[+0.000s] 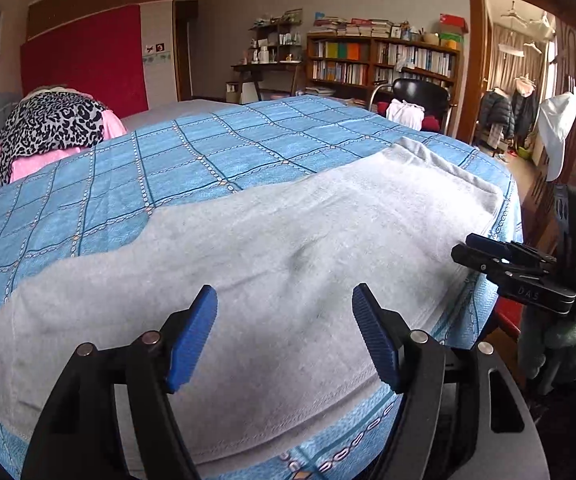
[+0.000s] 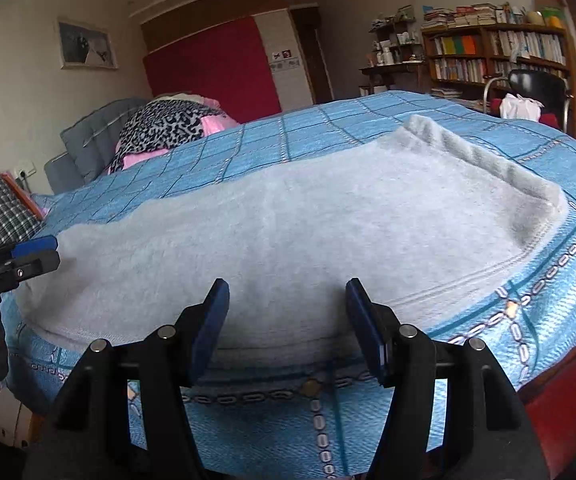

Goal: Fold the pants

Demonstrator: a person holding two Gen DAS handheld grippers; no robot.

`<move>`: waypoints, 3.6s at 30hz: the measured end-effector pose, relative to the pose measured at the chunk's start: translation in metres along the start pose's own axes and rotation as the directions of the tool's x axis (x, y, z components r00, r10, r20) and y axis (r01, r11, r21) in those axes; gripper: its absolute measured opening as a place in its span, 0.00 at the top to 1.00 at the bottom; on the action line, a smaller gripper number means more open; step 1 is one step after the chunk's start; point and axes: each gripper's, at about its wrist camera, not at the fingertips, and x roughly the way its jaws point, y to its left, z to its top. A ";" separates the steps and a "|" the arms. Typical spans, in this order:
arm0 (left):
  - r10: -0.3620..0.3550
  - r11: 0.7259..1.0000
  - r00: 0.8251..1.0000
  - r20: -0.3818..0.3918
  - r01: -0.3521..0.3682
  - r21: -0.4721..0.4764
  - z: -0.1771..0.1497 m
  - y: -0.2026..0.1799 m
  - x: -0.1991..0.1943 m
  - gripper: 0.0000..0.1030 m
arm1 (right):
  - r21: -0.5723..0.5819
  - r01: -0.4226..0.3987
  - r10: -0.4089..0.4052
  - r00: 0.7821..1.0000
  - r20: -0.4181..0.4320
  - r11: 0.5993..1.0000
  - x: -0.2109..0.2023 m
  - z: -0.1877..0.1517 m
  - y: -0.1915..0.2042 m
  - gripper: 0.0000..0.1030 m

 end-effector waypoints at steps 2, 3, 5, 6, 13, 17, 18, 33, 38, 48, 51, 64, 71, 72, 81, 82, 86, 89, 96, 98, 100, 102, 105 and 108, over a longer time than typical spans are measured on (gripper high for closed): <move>-0.013 1.000 1.000 -0.014 0.013 0.005 0.007 -0.008 0.011 0.30 | 0.072 0.041 -0.043 0.999 0.025 0.997 -0.007 0.003 -0.025 0.40; -0.019 1.000 1.000 -0.021 0.020 0.008 0.011 -0.011 0.017 0.30 | 0.109 0.063 -0.067 0.997 0.035 0.992 -0.010 0.005 -0.037 0.40; -0.028 1.000 0.999 -0.035 0.029 0.012 0.017 -0.019 0.027 0.29 | 0.179 0.099 -0.109 0.993 0.049 0.979 -0.015 0.007 -0.062 0.40; -0.031 0.999 0.999 -0.044 0.032 0.013 0.019 -0.023 0.033 0.29 | 0.214 0.112 -0.126 0.991 0.053 0.970 -0.017 0.007 -0.074 0.40; -0.082 0.995 0.992 -0.096 0.086 0.044 0.030 -0.055 0.068 0.29 | 0.371 0.115 -0.139 0.990 0.038 0.922 -0.013 0.005 -0.130 0.40; -0.117 0.990 0.984 -0.132 0.127 0.067 0.028 -0.071 0.088 0.29 | 0.396 0.075 -0.108 0.992 0.060 0.915 -0.006 0.009 -0.140 0.40; -0.123 0.989 0.982 -0.144 0.134 0.068 0.026 -0.074 0.093 0.29 | 0.401 0.065 -0.101 0.992 0.070 0.914 -0.004 0.011 -0.143 0.40; -0.157 0.981 0.976 -0.154 0.172 0.085 0.005 -0.074 0.104 0.25 | 0.447 0.060 -0.119 0.987 0.105 0.893 0.007 0.028 -0.156 0.85; -0.226 0.973 0.961 -0.157 0.229 0.002 0.016 -0.056 0.098 0.25 | 0.318 0.084 -0.142 0.977 0.162 0.944 -0.007 0.049 -0.122 0.85; -0.225 0.969 0.971 -0.078 0.214 -0.125 0.041 -0.008 0.076 0.25 | 0.056 0.003 -0.016 0.973 0.231 0.998 -0.003 0.085 -0.029 0.87; -0.206 0.969 0.977 -0.050 0.197 -0.149 0.045 0.007 0.069 0.24 | -0.006 -0.035 0.036 0.973 0.230 0.999 0.002 0.090 0.000 0.87; -0.415 0.823 0.910 0.002 0.376 -0.427 0.032 0.063 0.070 0.17 | -0.201 -0.189 0.210 0.974 0.089 0.961 0.035 0.057 0.101 0.87; -0.504 0.757 0.864 0.010 0.446 -0.478 0.033 0.061 0.081 0.13 | -0.248 -0.216 0.231 0.972 0.033 0.944 0.039 0.033 0.119 0.87; -0.516 0.745 0.856 0.011 0.455 -0.487 0.032 0.060 0.082 0.13 | -0.248 -0.217 0.231 0.972 0.029 0.944 0.038 0.030 0.117 0.87; -0.597 0.639 0.799 0.066 0.524 -0.563 0.036 0.074 0.091 0.08 | -0.250 -0.243 0.251 0.968 0.000 0.937 0.037 0.019 0.107 0.87; -0.600 0.637 0.798 0.064 0.524 -0.565 0.038 0.072 0.092 0.08 | -0.256 -0.250 0.258 0.966 -0.004 0.934 0.036 0.016 0.110 0.87; -0.612 0.643 0.790 0.037 0.525 -0.558 0.044 0.064 0.102 0.08 | -0.295 -0.272 0.278 0.960 -0.022 0.916 0.032 0.007 0.118 0.87; -0.631 0.638 0.775 0.025 0.537 -0.552 0.048 0.057 0.110 0.08 | -0.314 -0.278 0.283 0.959 -0.030 0.908 0.031 0.003 0.123 0.87; -0.591 0.666 0.807 0.006 0.491 -0.561 0.053 0.058 0.117 0.67 | -0.309 -0.281 0.289 0.957 -0.021 0.909 0.028 0.002 0.127 0.87; -0.567 0.676 0.823 0.025 0.482 -0.558 0.051 0.063 0.110 0.79 | -0.308 -0.290 0.299 0.954 -0.020 0.906 0.028 0.005 0.129 0.87; -0.525 0.707 0.850 0.050 0.467 -0.530 0.052 0.065 0.094 0.82 | -0.320 -0.306 0.317 0.948 -0.019 0.897 0.026 0.005 0.134 0.87; -0.464 0.764 0.883 0.071 0.440 -0.473 0.054 0.064 0.073 0.83 | -0.337 -0.330 0.342 0.939 -0.022 0.882 0.022 0.001 0.135 0.87; -0.332 0.863 0.942 0.054 0.326 -0.387 0.050 0.055 0.049 0.83 | -0.358 -0.358 0.367 0.929 -0.047 0.862 0.022 -0.004 0.147 0.87; -0.268 0.884 0.963 -0.004 0.245 -0.398 0.033 0.058 0.051 0.83 | -0.369 -0.378 0.363 0.925 -0.113 0.849 0.033 -0.014 0.154 0.86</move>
